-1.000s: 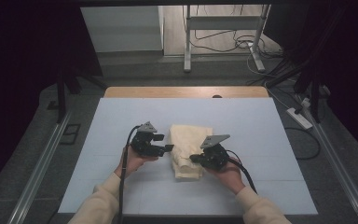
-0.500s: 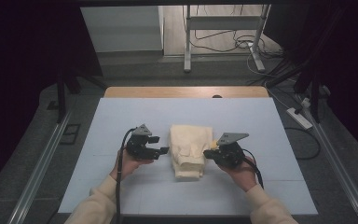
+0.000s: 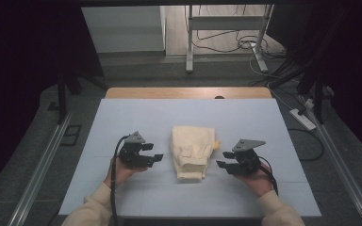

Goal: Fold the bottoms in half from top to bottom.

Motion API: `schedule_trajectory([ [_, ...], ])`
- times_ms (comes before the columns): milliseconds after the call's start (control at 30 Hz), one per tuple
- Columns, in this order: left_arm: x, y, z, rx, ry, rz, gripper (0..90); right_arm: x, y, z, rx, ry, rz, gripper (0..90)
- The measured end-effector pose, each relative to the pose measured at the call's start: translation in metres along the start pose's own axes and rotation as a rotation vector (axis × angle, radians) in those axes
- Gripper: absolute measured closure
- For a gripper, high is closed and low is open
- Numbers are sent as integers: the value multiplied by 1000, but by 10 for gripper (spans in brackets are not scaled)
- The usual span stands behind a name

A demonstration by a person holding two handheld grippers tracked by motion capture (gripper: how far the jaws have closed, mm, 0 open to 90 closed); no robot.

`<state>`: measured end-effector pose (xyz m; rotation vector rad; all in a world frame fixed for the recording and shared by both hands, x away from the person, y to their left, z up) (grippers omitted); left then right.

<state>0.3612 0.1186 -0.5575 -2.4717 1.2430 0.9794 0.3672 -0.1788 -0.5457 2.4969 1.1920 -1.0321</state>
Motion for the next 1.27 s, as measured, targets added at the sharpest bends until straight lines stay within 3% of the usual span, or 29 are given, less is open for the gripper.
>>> schedule_trajectory([
  [367, -14, 1, 25, -31, -18, -13, 317, -19, 16, 26, 50, -6, 26, 411],
  [700, -30, 1, 42, -63, -9, -27, 315, -29, 21, 39, 57, 11, 25, 389],
  [1267, -27, 3, 43, -57, -21, -23, 312, -28, 22, 38, 56, 17, 28, 384],
])
Point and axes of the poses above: each handheld gripper's, and its own axes: x roughly forward along the jaws, z roughly out of its underside, y roughly to its right, the point moved 8 cm from there along x, roughly forward along the jaws, and after that the axes turned 7 degrees about x, right-handed, at the moved point
